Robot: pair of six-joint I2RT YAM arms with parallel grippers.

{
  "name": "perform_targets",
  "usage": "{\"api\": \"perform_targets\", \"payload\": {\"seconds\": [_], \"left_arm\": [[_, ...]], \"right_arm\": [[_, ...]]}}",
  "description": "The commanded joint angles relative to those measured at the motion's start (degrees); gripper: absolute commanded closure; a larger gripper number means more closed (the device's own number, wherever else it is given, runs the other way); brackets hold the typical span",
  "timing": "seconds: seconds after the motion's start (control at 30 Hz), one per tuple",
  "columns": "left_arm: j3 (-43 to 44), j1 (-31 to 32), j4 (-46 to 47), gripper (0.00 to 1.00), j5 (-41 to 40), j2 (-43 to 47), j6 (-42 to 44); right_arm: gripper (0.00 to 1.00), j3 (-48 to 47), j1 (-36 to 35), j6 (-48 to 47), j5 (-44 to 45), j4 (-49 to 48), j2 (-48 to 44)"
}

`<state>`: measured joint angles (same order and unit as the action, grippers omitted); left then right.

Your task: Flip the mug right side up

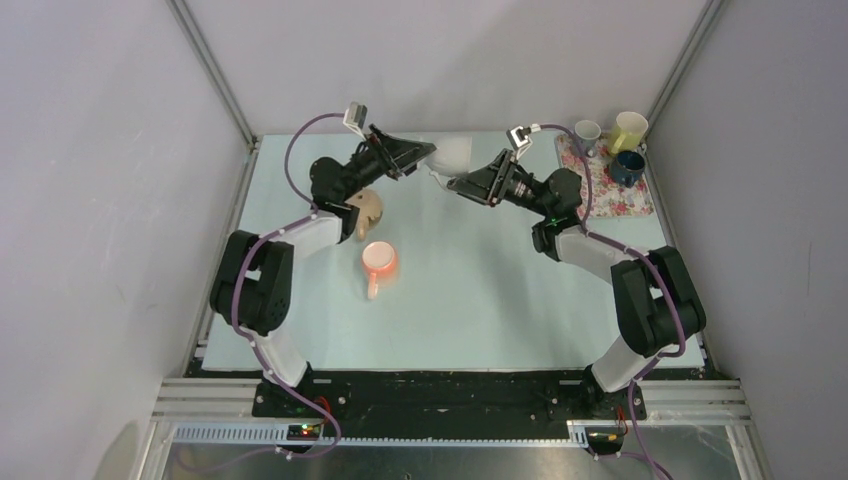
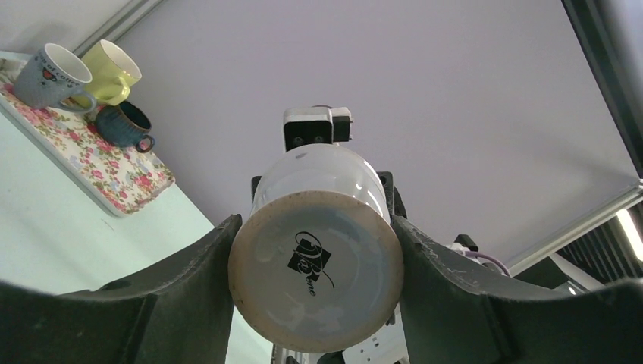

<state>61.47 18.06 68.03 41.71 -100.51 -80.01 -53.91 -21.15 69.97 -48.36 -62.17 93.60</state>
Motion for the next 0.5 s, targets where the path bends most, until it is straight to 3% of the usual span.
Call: {"api": "perform_targets", "payload": {"seconds": [0.0, 0.23, 0.37, 0.47], "left_arm": [[-0.2, 1.8, 5.6, 1.00, -2.1, 1.1, 1.0], [-2.1, 3.3, 5.6, 1.00, -2.5, 1.1, 2.9], [-2.9, 4.1, 5.2, 1.00, -2.5, 1.0, 4.1], [-3.4, 4.7, 4.6, 1.00, -2.3, 0.8, 5.5]], "right_arm": [[0.29, 0.5, -0.7, -0.5, 1.9, -2.2, -1.3], [0.36, 1.0, -1.1, 1.1, 2.9, -3.6, -2.7], [0.51, 1.3, -0.8, 1.7, 3.3, -3.6, -3.5], [0.68, 1.3, -0.3, 1.9, 3.4, -3.2, -4.2]]}}
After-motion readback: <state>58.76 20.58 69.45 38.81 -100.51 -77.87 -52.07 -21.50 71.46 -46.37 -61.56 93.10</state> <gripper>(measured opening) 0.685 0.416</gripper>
